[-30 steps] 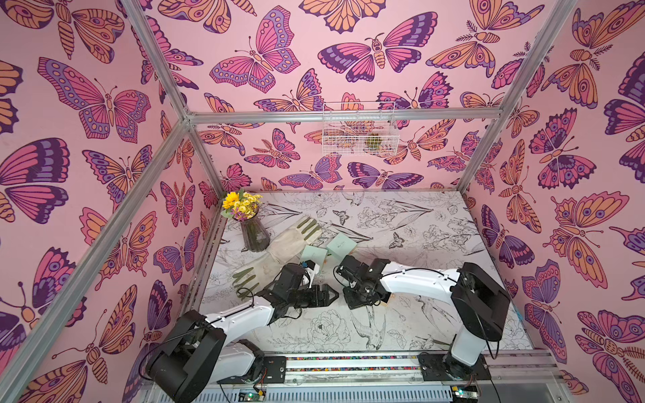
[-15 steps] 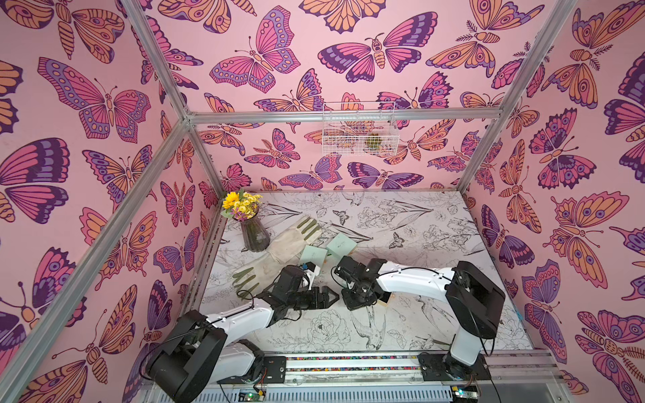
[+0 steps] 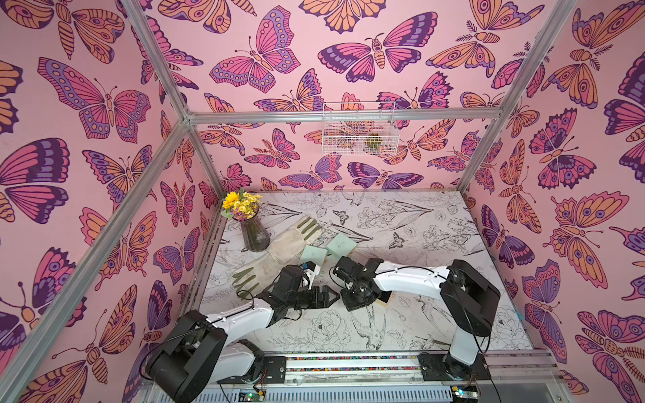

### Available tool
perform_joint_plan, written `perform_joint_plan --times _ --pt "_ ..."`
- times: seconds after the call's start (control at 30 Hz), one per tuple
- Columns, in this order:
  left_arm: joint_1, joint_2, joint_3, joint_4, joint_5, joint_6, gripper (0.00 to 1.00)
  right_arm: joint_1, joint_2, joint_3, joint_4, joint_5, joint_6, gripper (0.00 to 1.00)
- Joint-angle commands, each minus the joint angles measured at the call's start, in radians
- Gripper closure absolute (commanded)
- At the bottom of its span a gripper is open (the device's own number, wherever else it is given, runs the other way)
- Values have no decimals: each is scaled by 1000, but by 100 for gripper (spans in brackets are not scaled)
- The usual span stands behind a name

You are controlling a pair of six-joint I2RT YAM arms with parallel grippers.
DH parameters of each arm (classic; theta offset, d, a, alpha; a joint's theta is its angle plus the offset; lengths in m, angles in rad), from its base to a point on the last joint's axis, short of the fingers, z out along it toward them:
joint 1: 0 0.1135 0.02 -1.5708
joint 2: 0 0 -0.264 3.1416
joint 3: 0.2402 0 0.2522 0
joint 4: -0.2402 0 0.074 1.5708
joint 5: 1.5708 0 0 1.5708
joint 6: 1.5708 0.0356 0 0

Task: Place the earrings into the drawer-style jewelry box
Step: Adjust the earring at the center of the board.

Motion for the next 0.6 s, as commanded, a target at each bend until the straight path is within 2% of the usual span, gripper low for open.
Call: perform_joint_plan --times 0.0,0.23,0.57 --pt "7 9 -9 7 22 9 12 5 27 28 -37 15 -11 91" --pt "7 12 -8 7 24 11 12 5 33 28 -38 14 -9 91" --pt "13 -18 -18 6 14 -1 12 5 -31 7 -16 5 8 100"
